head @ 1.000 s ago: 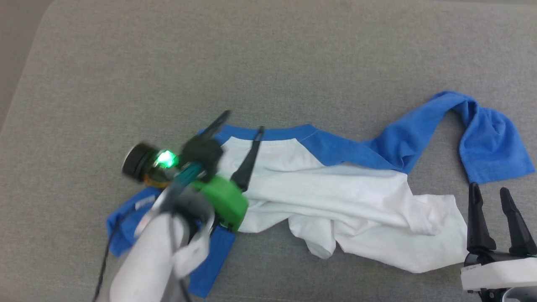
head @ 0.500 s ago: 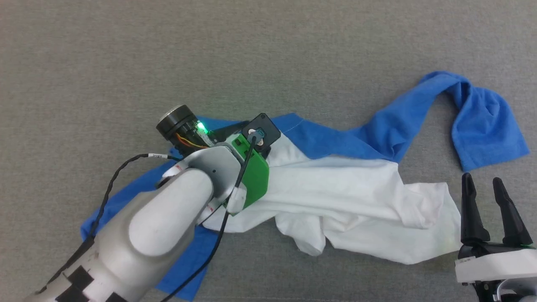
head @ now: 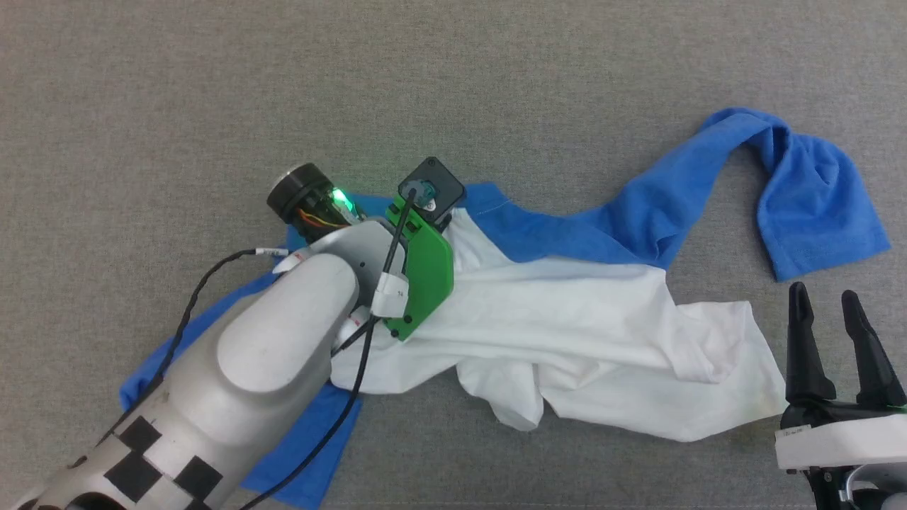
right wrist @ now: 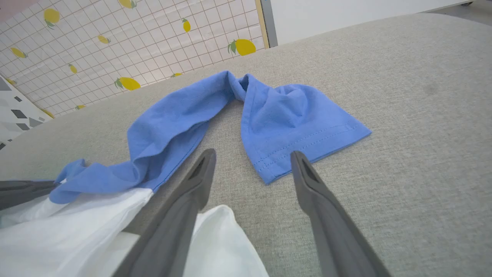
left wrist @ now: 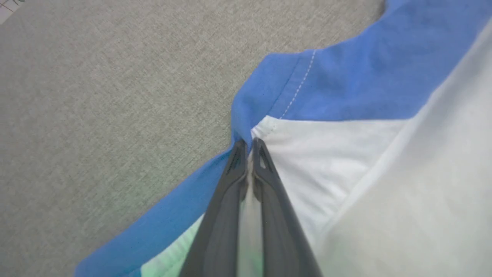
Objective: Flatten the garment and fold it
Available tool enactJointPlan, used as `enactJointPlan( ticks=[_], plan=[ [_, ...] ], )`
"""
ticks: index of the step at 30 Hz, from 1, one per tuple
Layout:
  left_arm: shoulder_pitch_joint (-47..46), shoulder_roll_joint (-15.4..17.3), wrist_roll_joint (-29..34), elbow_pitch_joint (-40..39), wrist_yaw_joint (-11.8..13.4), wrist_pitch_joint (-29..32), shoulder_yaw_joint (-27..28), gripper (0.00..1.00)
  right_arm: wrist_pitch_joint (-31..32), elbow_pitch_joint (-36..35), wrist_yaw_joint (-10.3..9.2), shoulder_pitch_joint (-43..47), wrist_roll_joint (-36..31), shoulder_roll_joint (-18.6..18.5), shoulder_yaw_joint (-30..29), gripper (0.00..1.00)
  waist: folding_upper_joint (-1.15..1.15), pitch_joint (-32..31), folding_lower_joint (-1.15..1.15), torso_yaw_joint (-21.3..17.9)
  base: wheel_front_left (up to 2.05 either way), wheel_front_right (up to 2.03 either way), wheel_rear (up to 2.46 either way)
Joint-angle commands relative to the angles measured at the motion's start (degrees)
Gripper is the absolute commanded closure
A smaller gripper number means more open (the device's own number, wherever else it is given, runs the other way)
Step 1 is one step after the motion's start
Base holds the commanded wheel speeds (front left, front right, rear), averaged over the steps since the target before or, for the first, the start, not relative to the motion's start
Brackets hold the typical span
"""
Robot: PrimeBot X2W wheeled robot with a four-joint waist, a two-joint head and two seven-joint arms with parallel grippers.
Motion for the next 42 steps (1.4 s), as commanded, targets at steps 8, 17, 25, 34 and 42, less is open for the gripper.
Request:
enactJointPlan(
  ticks=[8, 17, 25, 34, 42],
  plan=[
    [-9.36, 0.27, 2.52, -3.04, 2.74, -7.45, 4.4, 1.0, -0.19, -0.58, -0.08, -1.35, 0.75, 0.08, 0.38, 0.0, 0.0, 2.32, 0.0, -1.28, 0.0, 0.0, 0.0],
    [-17.48, 0.51, 6.02, 3.67, 6.48, -12.04, 7.18, 0.27, -0.75, 0.56, -0.08, -3.45, 1.29, 0.08, 1.67, 0.0, 0.0, 7.59, 0.0, -5.31, 0.0, 0.0, 0.0],
    [-15.45, -4.74, 2.02, 8.68, 8.58, -19.78, 9.73, 0.0, -1.33, 1.87, -0.08, -4.38, 1.11, 0.08, 1.67, 0.0, 0.0, 8.69, 0.0, -3.94, 0.0, 0.0, 0.0],
    [-10.11, -4.27, -1.28, 1.82, 13.68, -26.49, 14.68, 0.0, 0.52, 1.15, -0.08, -3.2, -0.48, 0.08, 0.55, 0.0, 0.0, 3.09, 0.0, 1.7, 0.0, 0.0, 0.0],
    [14.62, 5.24, -9.09, -18.29, 24.12, -19.52, 22.24, 0.0, 2.35, 0.39, -0.08, -0.36, -0.29, 0.08, 0.12, 0.0, 0.0, -1.2, 0.0, 4.47, 0.0, 0.0, 0.0]
  ],
)
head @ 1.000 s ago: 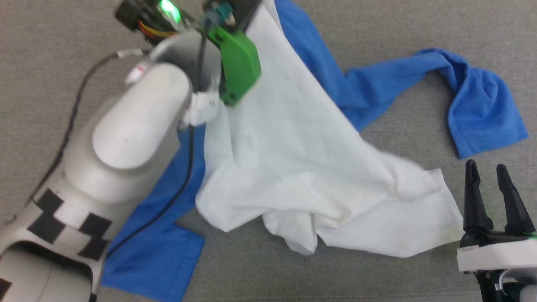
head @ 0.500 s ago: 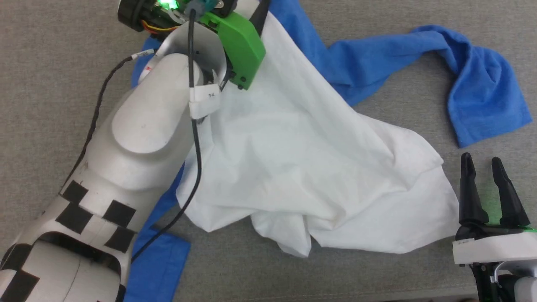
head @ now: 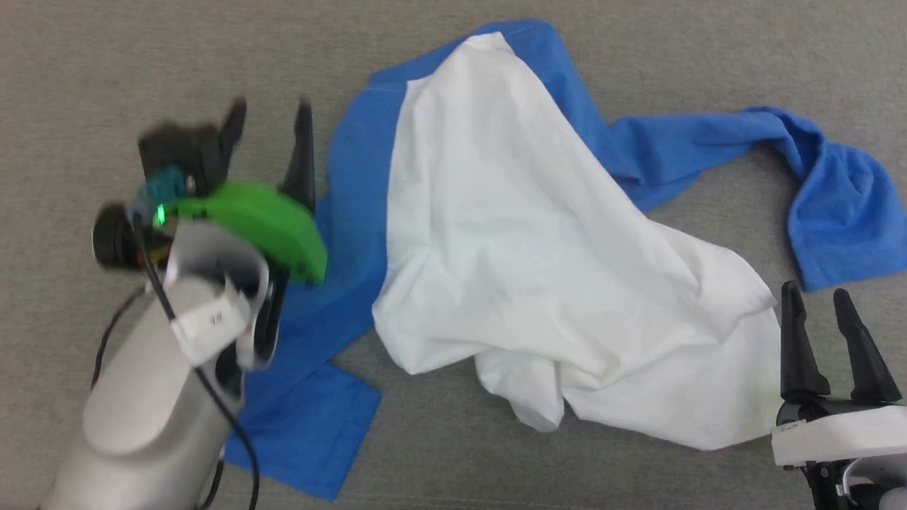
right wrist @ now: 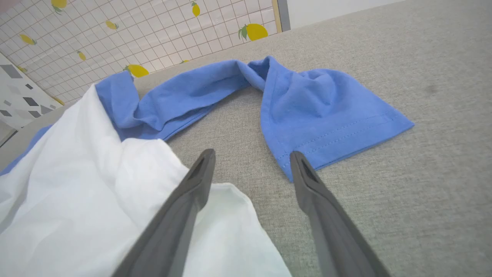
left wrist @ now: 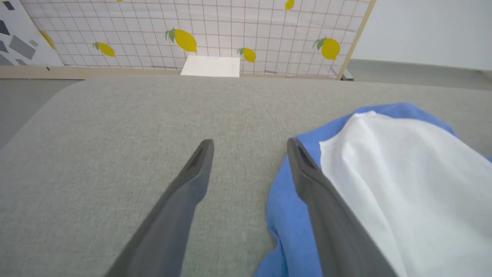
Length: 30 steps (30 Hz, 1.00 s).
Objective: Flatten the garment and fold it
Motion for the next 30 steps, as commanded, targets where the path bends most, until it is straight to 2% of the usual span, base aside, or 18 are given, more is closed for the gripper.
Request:
enactJointPlan(
  ticks=[1, 2, 4, 11, 17, 22, 26, 27, 30],
  plan=[
    [2.27, 1.22, -0.77, -1.39, 0.09, 1.43, -0.3, 0.0, 0.41, -0.4, -0.08, 0.4, -0.22, 0.07, 0.03, 0.0, 0.0, -1.64, 0.0, 1.92, 0.0, 0.0, 0.0],
    [4.99, 2.06, -2.44, -4.37, 0.03, 4.67, -1.01, 0.0, 1.07, -1.05, -0.08, 0.59, -0.73, 0.07, -0.11, 0.0, 0.0, -1.33, 0.0, 2.43, 0.0, 0.0, 0.0],
    [5.19, 1.82, -3.03, -5.19, 0.11, 6.47, -1.71, 0.0, 1.45, -1.52, -0.08, 0.59, -1.02, 0.07, -0.26, 0.0, 0.0, -1.08, 0.0, 2.66, 0.0, 0.0, 0.0],
    [2.44, 0.89, -3.8, -3.7, -1.64, 11.15, -4.55, 0.0, 2.56, -2.86, -0.08, 0.43, -1.57, 0.07, -0.2, 0.0, 0.0, -0.03, 0.0, 2.36, 0.0, 0.0, 0.0],
    [-0.28, 1.06, -3.49, 1.38, -2.72, 14.99, -6.57, 0.0, 2.71, -2.93, -0.08, 0.42, -1.39, 0.07, 0.01, 0.0, 0.0, 0.49, 0.0, 0.94, 0.0, 0.0, 0.0],
    [-1.77, 1.61, -3.53, 6.33, -2.79, 20.29, -8.33, 0.0, 2.32, -2.75, -0.08, 0.27, -0.97, 0.07, 0.07, 0.0, 0.0, 1.25, 0.0, -0.28, 0.0, 0.0, 0.0],
    [-2.04, 1.51, -5.22, 8.31, -4.08, 25.19, -9.83, 0.0, 1.85, -2.36, -0.08, 0.11, -0.56, 0.07, 0.09, 0.0, 0.0, 2.02, 0.0, -1.05, 0.0, 0.0, 0.0],
    [-2.51, 1.83, -5.6, 8.88, -4.98, 26.92, -10.56, 1.0, 1.4, -2.07, -0.08, -0.16, -0.28, 0.07, 0.16, 0.0, 0.0, 2.87, 0.0, -1.41, 0.0, 0.0, 0.0],
    [-2.77, 1.95, -5.32, 10.01, -5.39, 27.54, -11.32, 1.0, 0.96, -1.59, -0.08, -0.56, -0.06, 0.07, 0.26, 0.0, 0.0, 3.39, 0.0, -1.53, 0.0, 0.0, 0.0]
  ],
)
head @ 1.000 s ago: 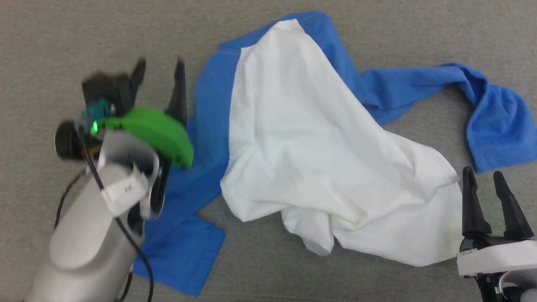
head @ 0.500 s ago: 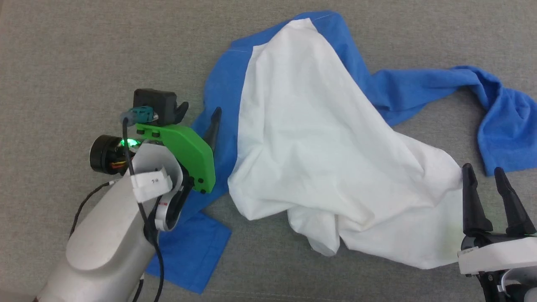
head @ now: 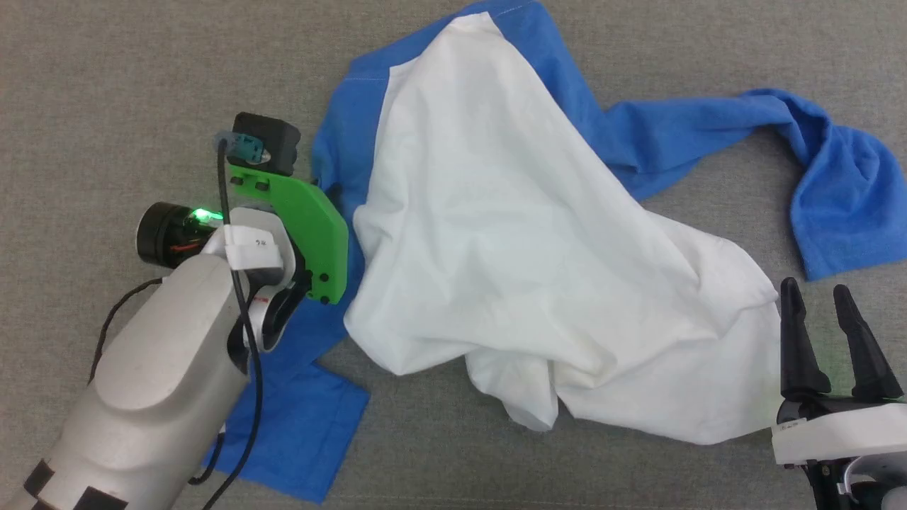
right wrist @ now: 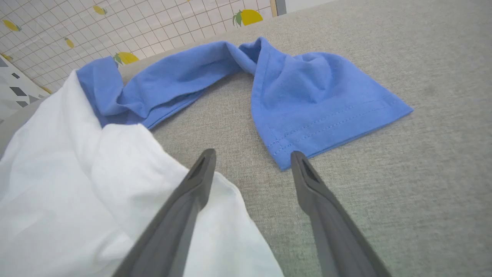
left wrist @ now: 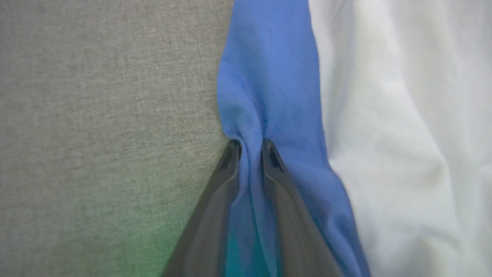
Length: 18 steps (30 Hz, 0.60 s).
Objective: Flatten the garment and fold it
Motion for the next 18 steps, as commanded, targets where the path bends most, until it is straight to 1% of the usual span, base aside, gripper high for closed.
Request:
enactJointPlan(
  ticks=[1, 4, 5, 9, 10, 12, 18],
  plan=[
    [2.48, -0.8, -0.3, 3.15, -0.42, 1.82, -2.14, 1.0, -0.54, 0.31, -0.08, -0.69, 0.35, 0.06, 0.18, 0.0, 0.0, 0.43, 0.0, -0.19, 0.0, 0.0, 0.0],
    [2.32, -1.3, -0.47, 3.53, -0.44, 0.0, -1.59, 1.0, -0.81, 0.81, -0.08, -1.09, 0.47, 0.06, 0.26, 0.0, 0.0, 0.47, 0.0, -0.15, 0.0, 0.0, 0.0],
    [2.45, -2.08, -0.49, 3.24, 0.09, -4.26, -0.09, 1.0, -1.03, 1.37, -0.08, -1.29, 0.46, 0.06, 0.18, 0.0, 0.0, -0.24, 0.0, 0.07, 0.0, 0.0, 0.0],
    [3.84, -3.16, -0.03, 0.82, 1.69, -11.12, 2.02, 1.0, -1.24, 1.82, -0.08, -1.16, 0.44, 0.06, 0.22, 0.0, 0.0, -1.78, 0.0, 0.53, 0.0, 0.0, 0.0],
    [6.58, -3.65, -0.95, -2.66, 3.38, -15.41, 4.39, 1.0, -1.15, 2.03, -0.08, -0.96, 0.38, 0.06, 0.41, 0.0, 0.0, -3.0, 0.0, 0.94, 0.0, 0.0, 0.0],
    [9.51, -2.9, -1.54, -5.34, 5.04, -17.73, 6.4, 1.0, -1.06, 2.07, -0.08, -0.78, 0.36, 0.06, 0.52, 0.0, 0.0, -3.79, 0.0, 1.13, 0.0, 0.0, 0.0],
    [21.27, 1.95, -3.47, -13.37, 11.15, -21.66, 13.44, 1.0, -0.69, 1.83, -0.08, -0.18, 0.28, 0.06, 0.23, 0.0, 0.0, -4.95, 0.0, 1.68, 0.0, 0.0, 0.0]
  ],
)
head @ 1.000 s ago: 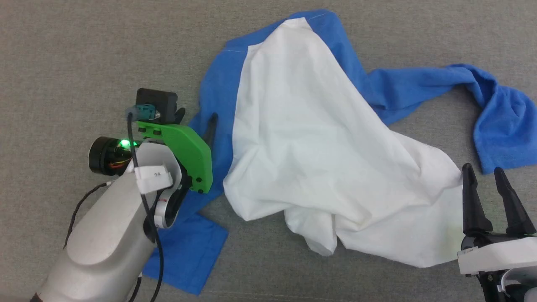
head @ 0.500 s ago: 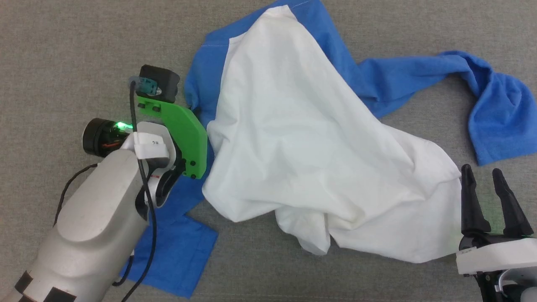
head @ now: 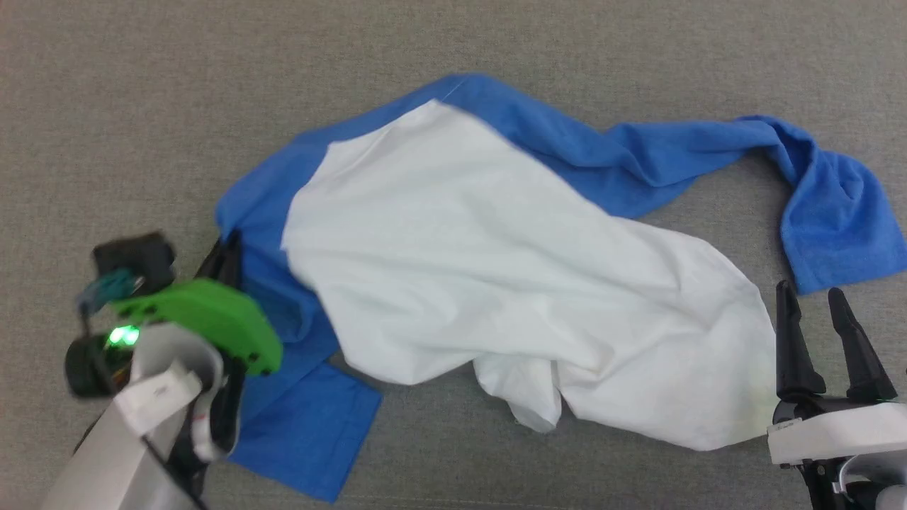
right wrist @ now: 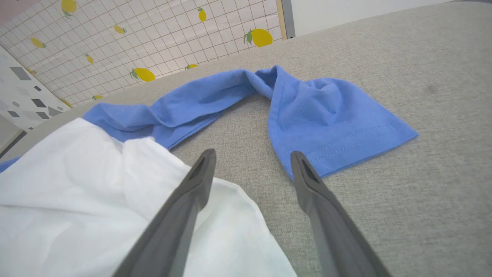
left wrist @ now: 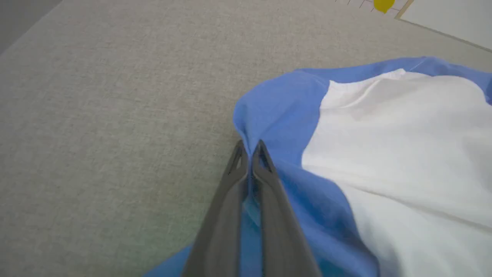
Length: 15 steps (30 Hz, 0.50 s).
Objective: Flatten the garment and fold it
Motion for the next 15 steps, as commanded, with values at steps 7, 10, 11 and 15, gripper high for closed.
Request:
enactJointPlan(
  ticks=[7, 10, 11, 15],
  plan=[
    [12.04, 3.64, -3.3, -7.68, 3.54, -1.9, 5.46, 1.0, 0.75, -0.62, -0.08, 0.99, -0.41, 0.06, -0.68, 0.0, 0.0, -0.82, 0.0, 1.43, 0.0, 0.0, 0.0],
    [12.62, 2.84, -3.65, -9.13, 3.07, -2.19, 4.7, 1.0, 1.76, -1.56, -0.08, 0.25, -1.34, 0.06, 0.13, 0.0, 0.0, -1.13, 0.0, 2.1, 0.0, 0.0, 0.0],
    [12.42, 2.55, -3.59, -9.33, 2.9, -2.27, 4.34, 1.0, 2.32, -2.02, -0.08, -0.18, -1.6, 0.06, 0.45, 0.0, 0.0, -1.22, 0.0, 2.33, 0.0, 0.0, 0.0],
    [10.69, 1.32, -2.93, -9.41, 2.0, -2.43, 2.4, 1.0, 7.25, -5.3, -0.08, -4.51, -3.07, 0.06, 3.31, 0.0, 0.0, -1.05, 0.0, 3.05, 0.0, 0.0, 0.0]
  ],
)
